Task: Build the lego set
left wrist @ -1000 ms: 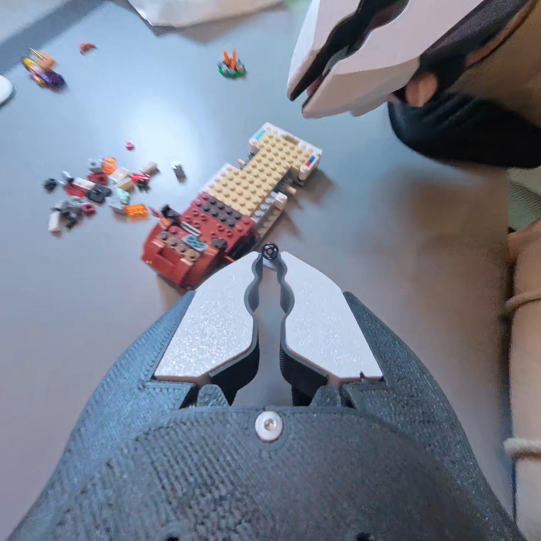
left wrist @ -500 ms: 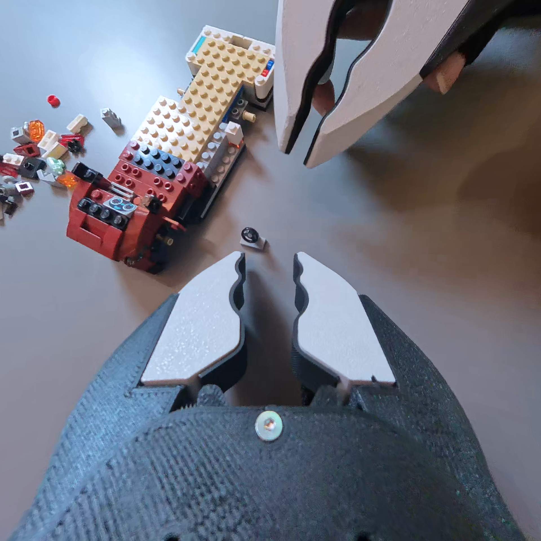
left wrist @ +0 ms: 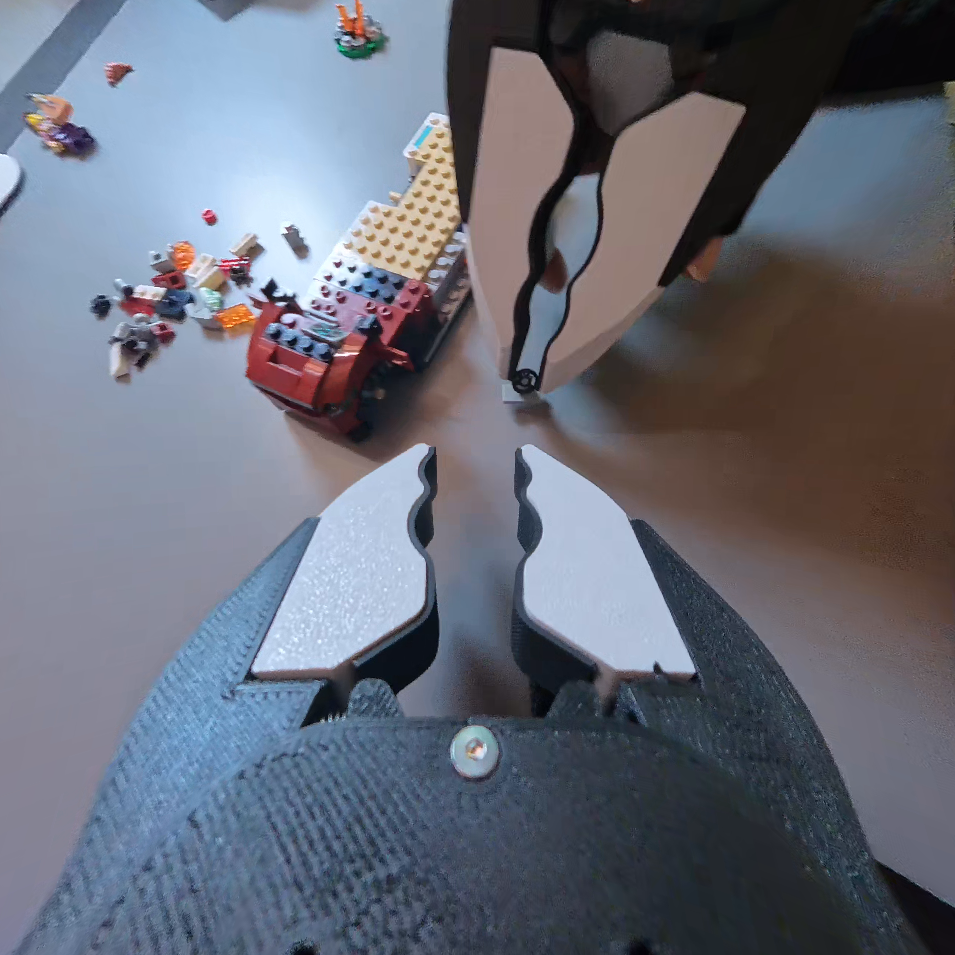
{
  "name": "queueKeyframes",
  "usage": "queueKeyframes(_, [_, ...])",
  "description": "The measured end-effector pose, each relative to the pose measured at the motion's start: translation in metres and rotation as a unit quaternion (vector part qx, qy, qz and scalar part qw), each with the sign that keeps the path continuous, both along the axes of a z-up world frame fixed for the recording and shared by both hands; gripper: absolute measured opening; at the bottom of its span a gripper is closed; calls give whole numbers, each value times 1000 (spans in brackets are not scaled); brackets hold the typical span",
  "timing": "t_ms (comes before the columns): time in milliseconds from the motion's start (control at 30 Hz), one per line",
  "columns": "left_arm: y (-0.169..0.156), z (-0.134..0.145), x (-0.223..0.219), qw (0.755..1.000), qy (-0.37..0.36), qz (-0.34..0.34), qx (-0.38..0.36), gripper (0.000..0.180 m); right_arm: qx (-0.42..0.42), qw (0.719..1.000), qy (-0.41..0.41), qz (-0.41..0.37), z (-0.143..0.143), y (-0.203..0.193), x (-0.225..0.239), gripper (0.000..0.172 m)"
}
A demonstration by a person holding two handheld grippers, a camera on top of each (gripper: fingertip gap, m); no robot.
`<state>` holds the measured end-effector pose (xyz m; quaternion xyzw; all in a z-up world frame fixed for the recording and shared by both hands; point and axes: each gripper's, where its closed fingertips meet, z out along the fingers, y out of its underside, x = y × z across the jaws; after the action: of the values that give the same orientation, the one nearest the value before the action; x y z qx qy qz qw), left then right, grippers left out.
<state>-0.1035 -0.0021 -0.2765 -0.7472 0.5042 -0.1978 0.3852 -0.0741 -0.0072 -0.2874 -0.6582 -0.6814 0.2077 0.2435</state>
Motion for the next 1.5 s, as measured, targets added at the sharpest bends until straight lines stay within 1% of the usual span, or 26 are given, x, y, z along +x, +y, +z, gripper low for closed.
queueKeyframes(33, [-6, -3, 3, 1000, 0, -17, -11, 30, 23, 998, -8, 64, 2, -5, 2, 10])
queueKeyframes(67, [-11, -5, 7, 999, 2, -35, -19, 31, 42, 989, -14, 138, 4, -12, 5, 11])
queueKeyframes(100, [-16, -6, 12, 998, 3, -54, -23, 31, 51, 977, -20, 206, 6, -20, 9, 11])
queueKeyframes(133, [-22, -7, 18, 997, 4, -77, -30, 32, 46, 966, -24, 253, 9, -27, 12, 11])
queueKeyframes(200, [-33, -9, 30, 992, 7, -120, -47, 35, 19, 949, -35, 312, 13, -39, 14, 11])
queueKeyframes(267, [-40, -12, 39, 986, 12, -159, -55, 36, 36, 935, -43, 350, 12, -40, 13, 11])
queueKeyframes(333, [-47, -10, 46, 980, -2, -185, -68, 31, 46, 928, -35, 368, 12, -43, 11, 11])
queueKeyframes(367, [-48, -10, 47, 980, -3, -188, -72, 28, 48, 927, -29, 371, 12, -44, 11, 11])
queueKeyframes(433, [-40, -15, 43, 984, 10, -168, -65, 14, 57, 930, -20, 362, 9, -42, 10, 11])
queueKeyframes(500, [-40, -18, 42, 984, 14, -163, -72, 13, 57, 937, -17, 344, 6, -37, 12, 11])
queueKeyframes(600, [-44, -19, 43, 983, 24, -170, -64, 12, 61, 946, -14, 318, 2, -29, 14, 11])
queueKeyframes(733, [-47, -19, 42, 982, 27, -175, -64, 13, 65, 954, -10, 293, 2, -26, 17, 12])
queueKeyframes(867, [-43, -16, 37, 985, 23, -163, -55, 14, 55, 966, -17, 253, 5, -22, 23, 20])
queueKeyframes(1033, [-36, -11, 39, 989, 8, -138, -51, 15, 16, 986, -34, 162, 3, -23, 24, 19])
queueKeyframes(1133, [-35, -14, 46, 991, 21, -128, -38, 15, -19, 995, -32, 88, 2, -27, 26, 19])
queueKeyframes(1200, [-38, -18, 49, 990, 31, -129, -41, 14, -55, 998, -15, 27, 2, -31, 26, 19])
queueKeyframes(1300, [-44, -18, 52, 989, 22, -141, -48, 12, -74, 996, -4, -46, -3, -28, 28, 19])
queueKeyframes(1367, [-43, -16, 52, 989, 16, -139, -50, 12, -76, 995, 3, -67, -5, -28, 27, 19])
queueKeyframes(1500, [-40, -11, 46, 990, 12, -133, -39, 13, -68, 995, 14, -66, -3, -33, 24, 19])
